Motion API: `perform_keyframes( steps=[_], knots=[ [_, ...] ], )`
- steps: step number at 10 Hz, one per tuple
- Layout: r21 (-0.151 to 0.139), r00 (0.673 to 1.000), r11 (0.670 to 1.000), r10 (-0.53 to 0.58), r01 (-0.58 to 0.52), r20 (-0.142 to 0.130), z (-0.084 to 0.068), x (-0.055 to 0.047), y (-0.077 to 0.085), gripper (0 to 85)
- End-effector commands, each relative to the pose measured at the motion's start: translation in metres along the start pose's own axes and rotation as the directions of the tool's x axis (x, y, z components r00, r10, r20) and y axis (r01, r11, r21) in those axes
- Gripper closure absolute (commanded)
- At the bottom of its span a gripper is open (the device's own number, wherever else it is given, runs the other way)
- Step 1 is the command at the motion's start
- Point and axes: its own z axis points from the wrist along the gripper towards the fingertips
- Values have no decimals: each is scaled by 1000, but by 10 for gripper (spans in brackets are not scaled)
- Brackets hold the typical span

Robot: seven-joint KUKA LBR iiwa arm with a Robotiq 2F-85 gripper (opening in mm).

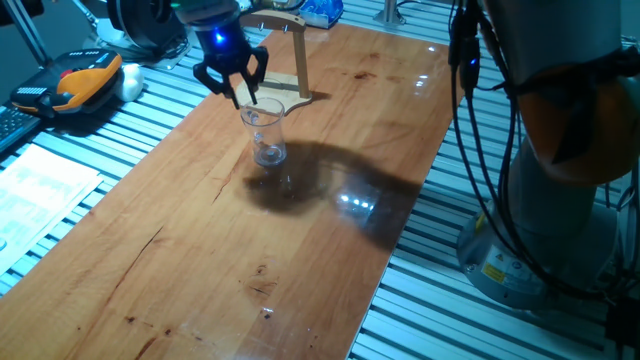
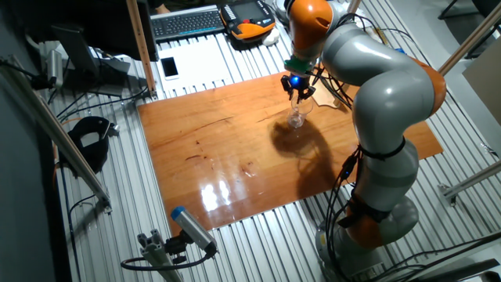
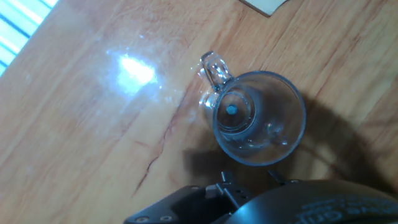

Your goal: Put the cup on the cup rack

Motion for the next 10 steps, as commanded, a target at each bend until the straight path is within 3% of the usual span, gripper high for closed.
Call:
perform_keyframes(
  steps=[1, 3, 6, 7, 9, 10],
  knots=[
    [-3, 1000, 1000, 13, -13, -17, 0, -1, 1, 510],
    [15, 999, 999, 34, -34, -3, -1, 0, 7, 510],
    [17, 1000, 999, 29, -29, -3, -1, 0, 7, 510],
    [15, 1000, 1000, 16, -16, -9, -3, 0, 5, 680],
    [12, 1000, 1000, -3, 3, -20, -5, 1, 3, 680],
    [13, 1000, 1000, -10, 11, -21, -5, 1, 3, 850]
  ],
)
